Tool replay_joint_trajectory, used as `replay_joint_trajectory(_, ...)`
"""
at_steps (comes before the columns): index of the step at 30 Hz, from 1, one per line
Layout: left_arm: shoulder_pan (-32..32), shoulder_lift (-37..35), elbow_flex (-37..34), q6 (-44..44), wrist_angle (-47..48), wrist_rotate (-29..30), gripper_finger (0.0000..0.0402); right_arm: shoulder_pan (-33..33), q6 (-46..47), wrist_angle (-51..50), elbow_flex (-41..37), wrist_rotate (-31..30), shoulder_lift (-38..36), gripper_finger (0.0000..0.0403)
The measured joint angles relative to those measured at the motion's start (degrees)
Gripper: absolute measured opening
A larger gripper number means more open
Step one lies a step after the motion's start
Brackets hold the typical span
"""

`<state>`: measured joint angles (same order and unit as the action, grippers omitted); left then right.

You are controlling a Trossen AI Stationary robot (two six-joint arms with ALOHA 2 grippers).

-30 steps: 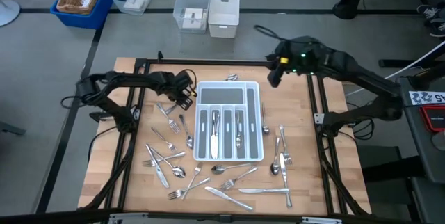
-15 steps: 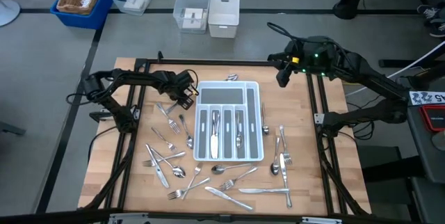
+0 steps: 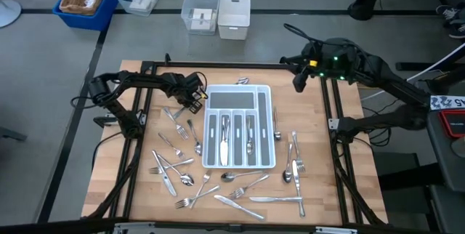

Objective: Sort silverware
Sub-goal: Put the silver table knife into the white cutlery tray

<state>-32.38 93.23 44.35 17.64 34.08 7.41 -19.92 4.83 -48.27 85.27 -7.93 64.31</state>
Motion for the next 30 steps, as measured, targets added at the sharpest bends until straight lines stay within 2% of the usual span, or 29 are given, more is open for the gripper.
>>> replay_joint_trajectory(3,0.0,-0.3,0.0,0.3,0.4,-0.4,0.0015,0.0,0.0,-1.0,0.0,-0.5,-2.4,0.014)
replay_joint_trajectory(11,-0.1,0.0,1.7,1.4,2.8,-2.3,0.0025,0.0,4.7,-7.5,-3.1,-4.1,-9.7,0.014)
replay_joint_trajectory(20,-1.7,0.1,8.6,0.6,11.5,-3.7,0.0025,0.0,14.5,-7.8,-20.1,-3.7,-18.0,0.014)
replay_joint_trajectory(25,-3.1,0.1,10.0,0.1,14.3,-3.2,0.0028,0.0,17.9,-2.5,-30.3,-0.5,-20.1,0.014)
replay_joint_trajectory(30,-4.0,0.1,12.0,-0.3,17.3,-3.2,0.0024,0.0,18.8,5.6,-39.0,5.3,-20.2,0.014)
